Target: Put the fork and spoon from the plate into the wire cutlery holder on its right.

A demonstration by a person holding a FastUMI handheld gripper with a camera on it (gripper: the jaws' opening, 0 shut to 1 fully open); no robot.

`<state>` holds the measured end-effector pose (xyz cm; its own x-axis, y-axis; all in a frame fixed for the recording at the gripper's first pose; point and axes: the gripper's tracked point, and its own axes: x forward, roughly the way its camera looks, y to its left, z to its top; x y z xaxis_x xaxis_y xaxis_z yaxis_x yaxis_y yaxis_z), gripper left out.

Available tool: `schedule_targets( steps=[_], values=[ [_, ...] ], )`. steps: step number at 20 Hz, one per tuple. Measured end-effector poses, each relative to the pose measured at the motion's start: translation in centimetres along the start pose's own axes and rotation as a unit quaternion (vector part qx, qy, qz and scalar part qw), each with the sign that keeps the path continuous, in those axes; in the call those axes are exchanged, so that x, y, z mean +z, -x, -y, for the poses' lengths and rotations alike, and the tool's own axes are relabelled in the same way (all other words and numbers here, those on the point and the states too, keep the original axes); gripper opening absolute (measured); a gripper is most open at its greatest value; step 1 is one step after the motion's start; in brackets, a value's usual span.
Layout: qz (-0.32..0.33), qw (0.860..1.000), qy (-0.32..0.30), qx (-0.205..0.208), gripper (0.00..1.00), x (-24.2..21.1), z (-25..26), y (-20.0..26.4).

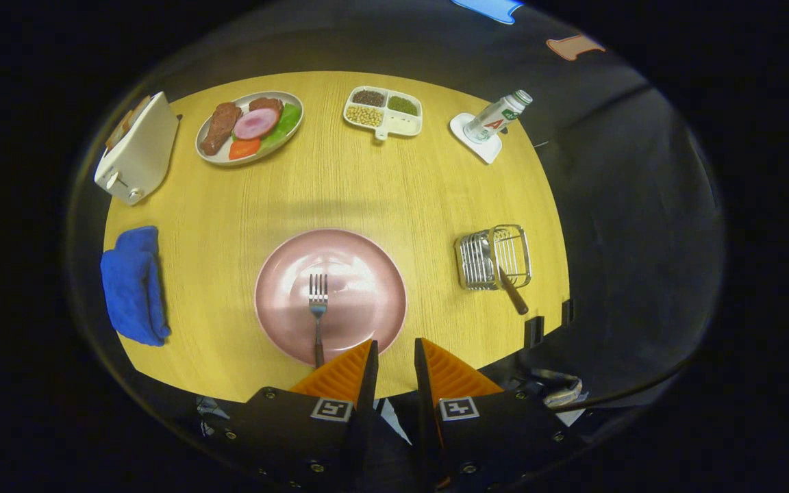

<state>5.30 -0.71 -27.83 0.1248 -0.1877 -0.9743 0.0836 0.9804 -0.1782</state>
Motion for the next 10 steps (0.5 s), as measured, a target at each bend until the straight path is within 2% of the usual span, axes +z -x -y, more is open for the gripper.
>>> schedule_targets(
  steps=[5,10],
  values=[
    [-0.019,1.0,0.016,0.016,0.32,-2.7,-2.9,-1.5],
    [-0.029,0.999,-0.017,0.034,0.32,-5.3,-4.7,-2.9]
  ],
)
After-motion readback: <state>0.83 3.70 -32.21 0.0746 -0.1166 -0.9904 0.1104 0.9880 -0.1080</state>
